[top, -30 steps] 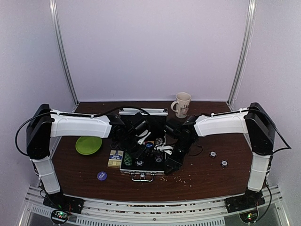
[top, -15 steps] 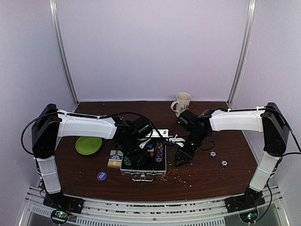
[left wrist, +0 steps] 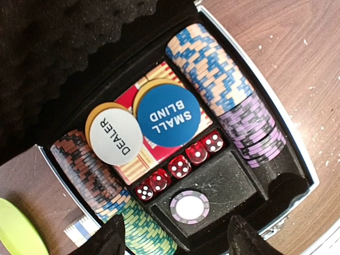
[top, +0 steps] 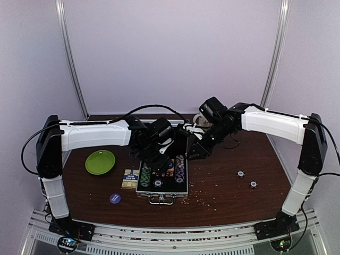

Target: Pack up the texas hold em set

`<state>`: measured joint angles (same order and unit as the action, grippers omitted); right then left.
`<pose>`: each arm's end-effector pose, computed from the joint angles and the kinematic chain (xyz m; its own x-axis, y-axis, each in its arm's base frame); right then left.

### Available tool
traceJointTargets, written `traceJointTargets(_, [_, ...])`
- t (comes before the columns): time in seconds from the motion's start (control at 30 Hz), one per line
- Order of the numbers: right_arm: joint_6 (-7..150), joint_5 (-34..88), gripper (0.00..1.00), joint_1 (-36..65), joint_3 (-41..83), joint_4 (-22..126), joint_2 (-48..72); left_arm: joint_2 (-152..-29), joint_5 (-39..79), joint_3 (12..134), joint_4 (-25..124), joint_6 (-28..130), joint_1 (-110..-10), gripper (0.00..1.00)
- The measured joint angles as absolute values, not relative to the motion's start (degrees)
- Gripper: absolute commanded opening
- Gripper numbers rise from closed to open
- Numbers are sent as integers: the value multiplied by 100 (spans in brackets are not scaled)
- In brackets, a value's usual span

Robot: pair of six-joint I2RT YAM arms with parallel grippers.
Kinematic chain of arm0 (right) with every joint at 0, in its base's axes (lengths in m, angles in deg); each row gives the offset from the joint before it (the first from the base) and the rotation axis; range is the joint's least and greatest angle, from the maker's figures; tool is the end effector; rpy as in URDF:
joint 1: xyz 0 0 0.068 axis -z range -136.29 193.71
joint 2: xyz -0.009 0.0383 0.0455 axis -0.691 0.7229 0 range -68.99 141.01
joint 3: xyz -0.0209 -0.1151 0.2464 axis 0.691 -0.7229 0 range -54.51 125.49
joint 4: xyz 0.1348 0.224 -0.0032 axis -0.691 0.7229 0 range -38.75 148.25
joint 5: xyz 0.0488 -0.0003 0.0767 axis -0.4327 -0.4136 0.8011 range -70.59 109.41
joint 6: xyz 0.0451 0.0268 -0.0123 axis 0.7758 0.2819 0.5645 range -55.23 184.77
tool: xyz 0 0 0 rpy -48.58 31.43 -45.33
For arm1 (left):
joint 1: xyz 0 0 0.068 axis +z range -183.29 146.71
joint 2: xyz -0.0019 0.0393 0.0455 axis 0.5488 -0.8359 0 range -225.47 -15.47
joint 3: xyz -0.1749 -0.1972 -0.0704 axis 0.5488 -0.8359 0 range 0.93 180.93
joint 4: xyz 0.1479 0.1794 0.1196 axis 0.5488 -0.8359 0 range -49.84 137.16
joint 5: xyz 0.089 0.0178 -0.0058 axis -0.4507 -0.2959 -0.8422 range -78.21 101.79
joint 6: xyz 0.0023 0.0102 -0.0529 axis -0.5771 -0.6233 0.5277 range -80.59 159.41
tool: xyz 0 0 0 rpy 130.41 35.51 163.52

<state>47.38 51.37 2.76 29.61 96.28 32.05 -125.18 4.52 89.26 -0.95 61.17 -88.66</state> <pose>0.2681 0.2576 0.2667 -0.4138 -0.6948 -0.5882 -0.9092 0.2830 0.3053 0.2294 -0.3245 0.2262 -0.7876 0.4933 -0.3693 0.5373 0.8431 -0.0198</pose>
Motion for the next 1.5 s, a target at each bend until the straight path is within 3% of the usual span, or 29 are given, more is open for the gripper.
traceJointTargets(0.17, [4902,5273,35,459,3306,9394,3248,-12304,522,8406,171,6125,-8866,68])
traceJointTargets(0.37, [5134,5321,35,623,3510,9130,3432,-11902,975,7779,329,6187,-8868,54])
traceJointTargets(1.27, [5169,5561,37,711,3514,9088,3657,-13495,1174,8926,-395,6193,-8890,66])
traceJointTargets(1.5, [5167,5611,37,711,3538,9088,3681,-13626,1303,9068,-578,6191,-8899,62])
